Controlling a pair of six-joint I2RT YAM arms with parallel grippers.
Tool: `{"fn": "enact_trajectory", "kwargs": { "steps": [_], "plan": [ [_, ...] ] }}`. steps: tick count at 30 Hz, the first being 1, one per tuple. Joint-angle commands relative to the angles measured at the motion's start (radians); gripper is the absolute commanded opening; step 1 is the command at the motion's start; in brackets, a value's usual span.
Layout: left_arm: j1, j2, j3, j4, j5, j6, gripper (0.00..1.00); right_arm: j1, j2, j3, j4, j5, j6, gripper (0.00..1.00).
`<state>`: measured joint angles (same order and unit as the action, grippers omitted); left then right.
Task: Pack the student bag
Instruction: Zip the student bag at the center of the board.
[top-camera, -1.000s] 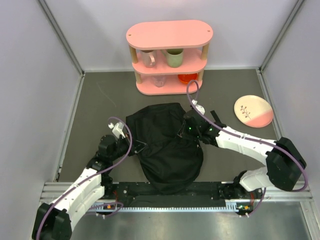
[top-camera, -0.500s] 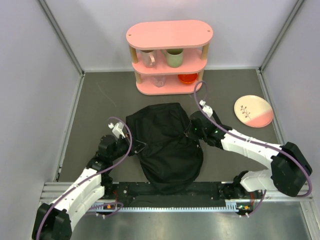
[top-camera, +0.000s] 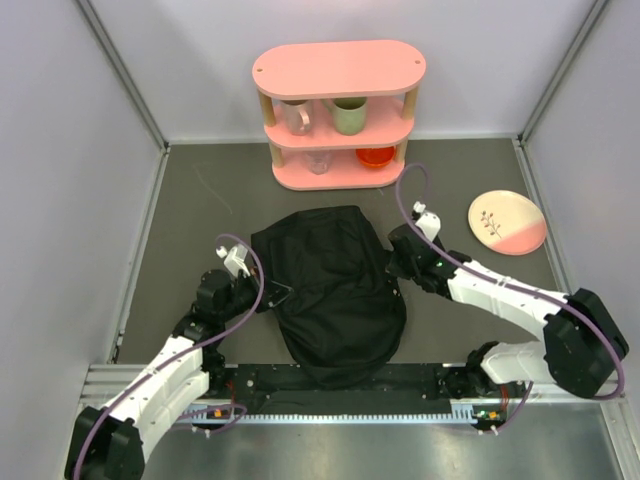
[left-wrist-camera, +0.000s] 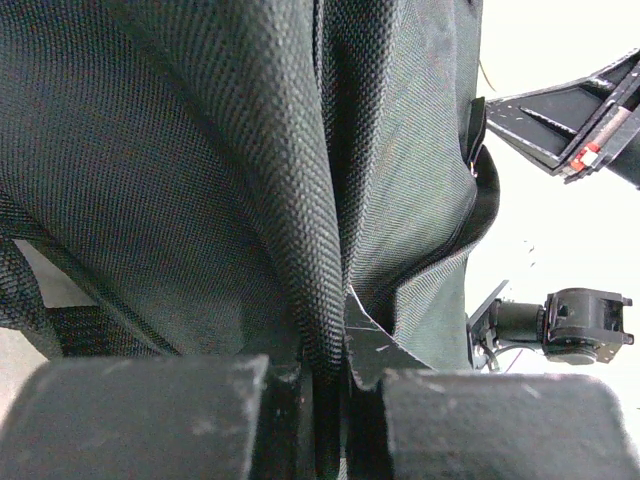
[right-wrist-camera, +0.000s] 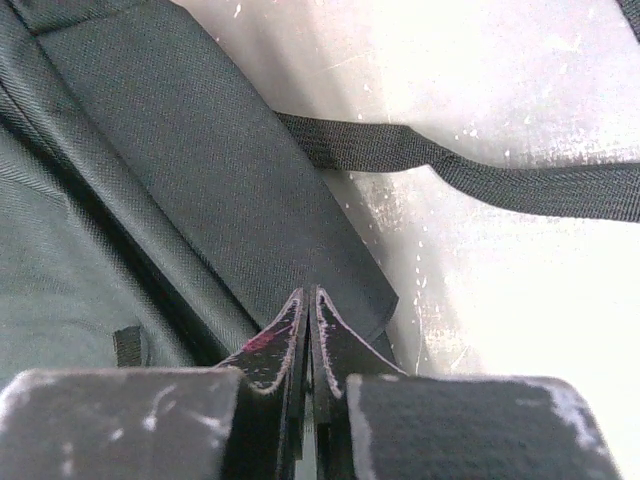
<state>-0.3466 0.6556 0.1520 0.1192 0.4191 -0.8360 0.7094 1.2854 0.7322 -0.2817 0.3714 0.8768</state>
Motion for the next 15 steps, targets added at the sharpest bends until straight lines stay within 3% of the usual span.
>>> {"fn": "enact_trajectory", "kwargs": {
  "steps": [1, 3, 6, 15],
  "plan": [
    [0.014, 0.006, 0.049, 0.092, -0.009, 0.038, 0.00, -0.010, -0.089, -0.005, 0.003, 0.008, -0.024, 0.17],
    [0.014, 0.013, 0.050, 0.099, -0.008, 0.038, 0.00, -0.011, -0.129, -0.002, 0.045, -0.079, -0.033, 0.33],
    [0.015, 0.022, 0.052, 0.105, -0.008, 0.038, 0.00, -0.010, -0.163, -0.020, 0.160, -0.248, -0.053, 0.48],
    [0.015, 0.019, 0.046, 0.109, -0.003, 0.034, 0.00, 0.016, -0.011, 0.075, 0.136, -0.364, -0.032, 0.49]
  ]
}}
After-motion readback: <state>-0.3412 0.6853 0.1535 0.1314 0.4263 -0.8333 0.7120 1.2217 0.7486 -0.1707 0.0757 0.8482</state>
